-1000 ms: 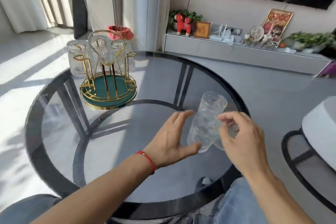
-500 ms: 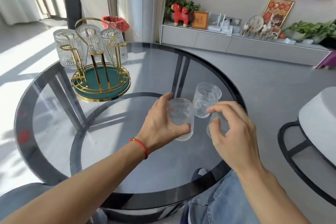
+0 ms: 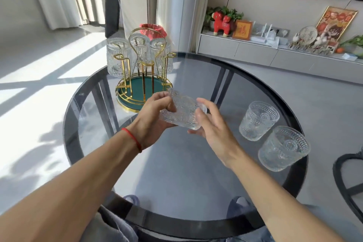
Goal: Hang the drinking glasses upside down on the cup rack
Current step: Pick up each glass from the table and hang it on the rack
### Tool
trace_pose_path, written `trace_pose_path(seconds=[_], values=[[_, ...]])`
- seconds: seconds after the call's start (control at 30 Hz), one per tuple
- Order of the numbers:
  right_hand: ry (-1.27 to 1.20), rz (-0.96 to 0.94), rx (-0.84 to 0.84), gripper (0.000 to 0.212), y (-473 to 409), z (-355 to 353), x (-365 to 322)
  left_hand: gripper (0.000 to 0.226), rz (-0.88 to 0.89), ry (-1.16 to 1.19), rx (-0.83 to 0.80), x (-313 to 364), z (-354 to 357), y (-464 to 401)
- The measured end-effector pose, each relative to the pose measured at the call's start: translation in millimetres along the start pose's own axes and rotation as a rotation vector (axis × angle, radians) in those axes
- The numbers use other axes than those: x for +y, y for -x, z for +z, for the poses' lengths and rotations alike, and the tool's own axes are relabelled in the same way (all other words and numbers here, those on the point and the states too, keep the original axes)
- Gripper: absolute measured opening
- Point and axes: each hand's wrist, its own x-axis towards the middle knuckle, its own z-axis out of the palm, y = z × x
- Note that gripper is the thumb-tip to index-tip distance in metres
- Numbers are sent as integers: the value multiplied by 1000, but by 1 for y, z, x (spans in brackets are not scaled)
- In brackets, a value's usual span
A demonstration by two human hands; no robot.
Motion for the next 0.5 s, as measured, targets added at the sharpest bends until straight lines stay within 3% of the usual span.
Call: trace_pose_path(seconds=[0.07,0.13,0.23,0.3,0.37,0.43,0.5], values=[[-198,31,14,58,-10,13,-1,50,-12,16,-5,4,-8,-2],[-249,41,35,62,-18,18,-3,49,34,-34,54,7,-15,-3],[-106,-24,168,50,-33,17,-15,59,165,-226,149,7,-27,-9],[26,-136,245,53,-41,14,-29,69,183,-331,162,3,-35,-13],[174,-266,301,58,-51,10,-44,68,210,-648,204,-5,-44,-16],[243,-362,369,60,-64,4,-59,59,232,-1141,216,-13,-50,-20],[262,-407,440,60,-81,0,-74,58,229,-1377,164,-21,-50,-23]])
